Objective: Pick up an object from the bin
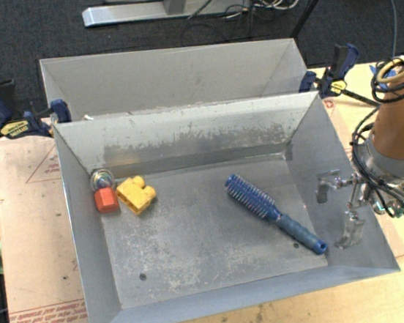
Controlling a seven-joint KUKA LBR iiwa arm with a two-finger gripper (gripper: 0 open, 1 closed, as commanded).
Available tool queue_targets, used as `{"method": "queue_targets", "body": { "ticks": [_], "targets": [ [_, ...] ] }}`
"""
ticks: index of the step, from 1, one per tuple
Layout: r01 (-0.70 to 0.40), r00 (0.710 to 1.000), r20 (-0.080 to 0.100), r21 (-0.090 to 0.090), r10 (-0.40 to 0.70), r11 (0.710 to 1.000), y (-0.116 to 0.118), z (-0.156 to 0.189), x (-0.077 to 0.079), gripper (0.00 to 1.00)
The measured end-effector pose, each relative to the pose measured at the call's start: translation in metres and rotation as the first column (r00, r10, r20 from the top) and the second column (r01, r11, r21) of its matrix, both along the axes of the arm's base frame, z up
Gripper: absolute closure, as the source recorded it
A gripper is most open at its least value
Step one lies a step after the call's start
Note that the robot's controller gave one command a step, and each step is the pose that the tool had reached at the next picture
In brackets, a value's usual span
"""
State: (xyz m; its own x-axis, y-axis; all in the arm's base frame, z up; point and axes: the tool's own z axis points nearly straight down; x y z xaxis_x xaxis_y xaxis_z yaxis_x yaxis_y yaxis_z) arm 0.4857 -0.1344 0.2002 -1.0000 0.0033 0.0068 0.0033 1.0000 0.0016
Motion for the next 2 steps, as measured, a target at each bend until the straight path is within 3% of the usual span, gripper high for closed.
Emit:
{"method": "queue_targets", "body": {
  "ticks": [1,2],
  "targets": [
    [0.058,0.998,0.005,0.001,-0.058,0.998,0.0294,-0.1222,0.0281,0.00],
    [0.059,0.998,0.006,-0.001,-0.059,0.998,0.0281,-0.1191,0.0281,1.00]
  ]
}}
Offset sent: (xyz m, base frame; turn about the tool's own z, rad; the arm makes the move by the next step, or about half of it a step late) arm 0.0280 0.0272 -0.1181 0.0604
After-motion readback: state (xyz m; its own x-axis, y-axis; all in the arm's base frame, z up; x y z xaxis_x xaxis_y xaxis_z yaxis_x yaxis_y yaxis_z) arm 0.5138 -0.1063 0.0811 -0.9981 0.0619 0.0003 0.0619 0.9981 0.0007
